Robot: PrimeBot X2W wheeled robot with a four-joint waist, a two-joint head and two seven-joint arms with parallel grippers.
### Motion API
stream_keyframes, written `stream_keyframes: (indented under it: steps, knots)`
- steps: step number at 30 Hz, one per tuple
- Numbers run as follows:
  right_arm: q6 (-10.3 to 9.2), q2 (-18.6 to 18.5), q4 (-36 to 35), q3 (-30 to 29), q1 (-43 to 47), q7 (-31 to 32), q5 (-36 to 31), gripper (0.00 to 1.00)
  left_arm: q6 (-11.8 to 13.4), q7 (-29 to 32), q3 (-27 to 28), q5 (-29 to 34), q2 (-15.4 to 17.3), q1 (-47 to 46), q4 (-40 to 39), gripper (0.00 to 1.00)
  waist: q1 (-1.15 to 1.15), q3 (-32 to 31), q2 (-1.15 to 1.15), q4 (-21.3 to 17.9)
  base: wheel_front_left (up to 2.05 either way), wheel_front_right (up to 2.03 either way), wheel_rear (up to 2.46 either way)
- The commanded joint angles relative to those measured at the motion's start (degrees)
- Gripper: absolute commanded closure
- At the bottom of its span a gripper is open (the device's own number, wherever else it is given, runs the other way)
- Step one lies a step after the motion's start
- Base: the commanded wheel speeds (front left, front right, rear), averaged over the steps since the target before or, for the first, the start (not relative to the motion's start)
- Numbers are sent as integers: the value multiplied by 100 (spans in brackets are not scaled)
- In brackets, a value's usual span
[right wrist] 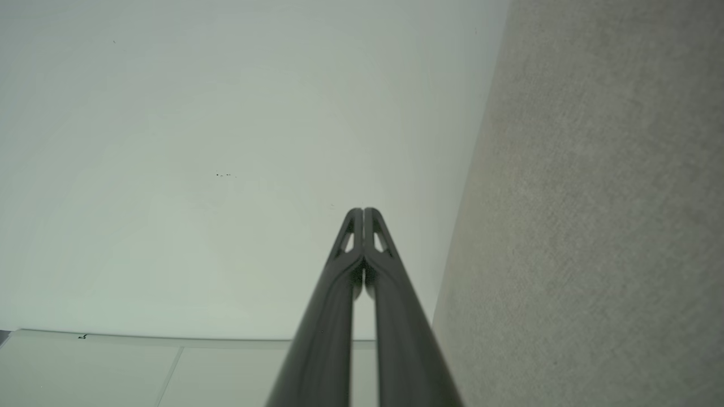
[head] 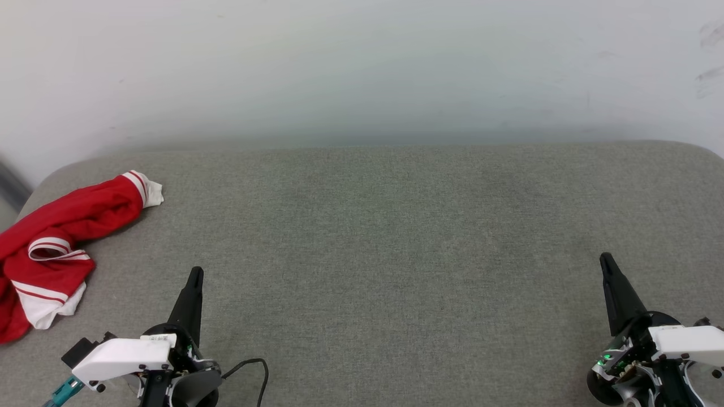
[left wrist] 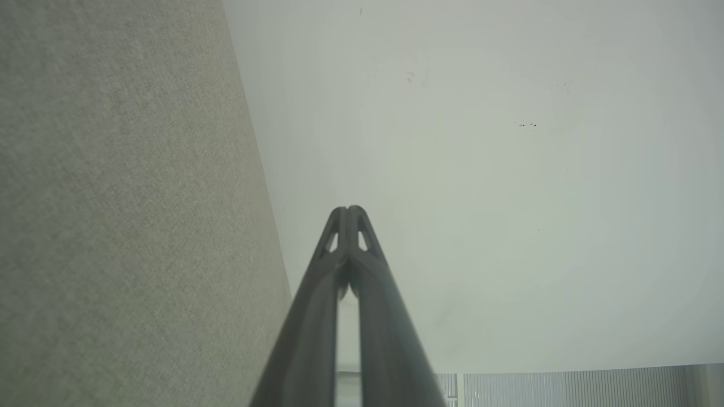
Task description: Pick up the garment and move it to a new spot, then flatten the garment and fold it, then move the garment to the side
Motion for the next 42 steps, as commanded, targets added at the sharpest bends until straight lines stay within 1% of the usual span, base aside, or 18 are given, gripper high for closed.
stream_keyframes:
  steps: [1,38,39,42]
  knots:
    - [-2,25,7,3,-65,1,-25,100,-18,21,12,6,-10,-47,5,100,0,0,0,0,0,0,0]
    - [-2,25,7,3,-65,0,-25,100,-19,20,12,6,-10,-47,5,100,0,0,0,0,0,0,0]
    - [1,0,14,1,11,-1,1,0,0,-3,-6,-1,0,8,16,0,0,0,0,0,0,0,0]
    - [-1,1,144,7,136,-6,-2,0,7,-15,-35,2,-14,131,142,0,0,1,0,0,0,0,0]
